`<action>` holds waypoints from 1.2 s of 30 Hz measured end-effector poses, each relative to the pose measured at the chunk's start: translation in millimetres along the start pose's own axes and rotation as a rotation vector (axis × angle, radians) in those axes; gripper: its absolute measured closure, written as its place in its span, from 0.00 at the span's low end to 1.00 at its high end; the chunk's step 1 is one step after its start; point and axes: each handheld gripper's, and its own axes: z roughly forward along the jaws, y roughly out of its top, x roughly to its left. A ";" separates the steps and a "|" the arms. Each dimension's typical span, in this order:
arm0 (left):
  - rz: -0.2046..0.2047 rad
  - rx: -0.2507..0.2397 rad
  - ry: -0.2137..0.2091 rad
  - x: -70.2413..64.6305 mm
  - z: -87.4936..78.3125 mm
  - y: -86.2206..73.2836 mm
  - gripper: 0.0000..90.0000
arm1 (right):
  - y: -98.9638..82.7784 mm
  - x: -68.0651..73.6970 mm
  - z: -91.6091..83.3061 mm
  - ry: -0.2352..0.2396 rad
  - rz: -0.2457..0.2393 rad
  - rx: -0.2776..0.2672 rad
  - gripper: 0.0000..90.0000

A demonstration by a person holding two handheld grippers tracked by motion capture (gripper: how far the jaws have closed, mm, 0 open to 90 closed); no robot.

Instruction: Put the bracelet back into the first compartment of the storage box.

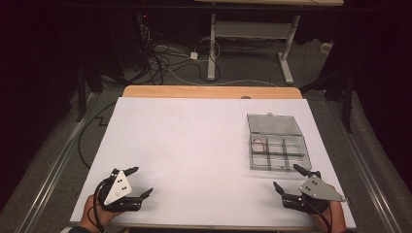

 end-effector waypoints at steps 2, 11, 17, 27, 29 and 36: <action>0.006 0.003 -0.001 -0.7 0.0 -0.7 0.20 | 1.6 2.0 -1.0 0.003 -0.011 -0.005 0.18; 0.013 0.001 0.003 -0.1 -1.8 -1.2 0.20 | 6.1 6.3 -1.5 0.002 -0.032 -0.014 0.18; 0.010 0.001 -0.001 -1.2 -0.7 -1.2 0.20 | 5.8 3.4 -2.5 -0.002 -0.020 -0.021 0.18; 0.014 0.007 -0.003 -1.3 0.7 -1.2 0.20 | 5.9 3.2 -3.0 -0.002 -0.024 -0.023 0.18; 0.014 0.008 -0.002 -1.2 0.9 -1.1 0.20 | 5.9 3.1 -2.8 -0.002 -0.025 -0.024 0.18; 0.015 0.013 -0.002 -0.6 2.0 -0.7 0.20 | 5.5 2.9 -1.9 0.001 -0.025 -0.021 0.18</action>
